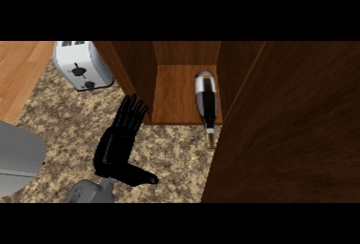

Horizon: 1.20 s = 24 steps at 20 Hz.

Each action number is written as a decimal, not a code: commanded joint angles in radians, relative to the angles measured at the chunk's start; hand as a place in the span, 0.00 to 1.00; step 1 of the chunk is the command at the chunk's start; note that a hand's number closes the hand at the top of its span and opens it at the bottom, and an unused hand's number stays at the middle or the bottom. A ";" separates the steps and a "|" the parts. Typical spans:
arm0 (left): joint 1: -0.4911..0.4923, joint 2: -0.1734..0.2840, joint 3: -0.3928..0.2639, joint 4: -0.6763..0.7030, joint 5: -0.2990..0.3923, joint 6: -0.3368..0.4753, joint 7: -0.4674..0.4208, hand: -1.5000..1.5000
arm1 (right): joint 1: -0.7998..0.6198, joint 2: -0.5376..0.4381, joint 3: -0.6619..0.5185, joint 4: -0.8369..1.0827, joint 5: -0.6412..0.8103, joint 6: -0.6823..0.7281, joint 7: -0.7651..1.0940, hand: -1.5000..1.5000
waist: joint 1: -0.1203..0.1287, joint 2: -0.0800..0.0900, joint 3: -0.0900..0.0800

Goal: Pick up the wine, place it into the cabinet and close the cabinet

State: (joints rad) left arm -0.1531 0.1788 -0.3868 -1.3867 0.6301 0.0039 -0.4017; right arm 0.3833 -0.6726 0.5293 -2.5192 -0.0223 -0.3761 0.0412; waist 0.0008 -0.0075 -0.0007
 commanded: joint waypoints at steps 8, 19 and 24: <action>0.121 0.160 0.121 -0.129 0.055 -0.086 -0.005 0.00 | 0.029 -0.124 0.141 -0.211 -0.087 0.222 0.036 1.00 | 0.006 0.001 0.000; 0.240 0.293 0.269 -0.153 0.138 -0.231 -0.018 0.00 | -0.045 -0.047 0.270 -0.200 -0.010 0.217 0.080 1.00 | 0.010 0.003 -0.002; 0.170 0.341 0.331 -0.084 0.168 -0.274 0.012 0.00 | -0.115 -0.023 0.270 -0.238 -0.025 0.211 0.172 1.00 | 0.008 0.008 -0.005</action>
State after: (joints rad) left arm 0.0241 0.4826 -0.0963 -1.4974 0.7739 -0.2291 -0.3990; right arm 0.3166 -0.7646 0.7293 -2.5164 -0.0288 -0.1273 0.0510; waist 0.0042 -0.0026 -0.0035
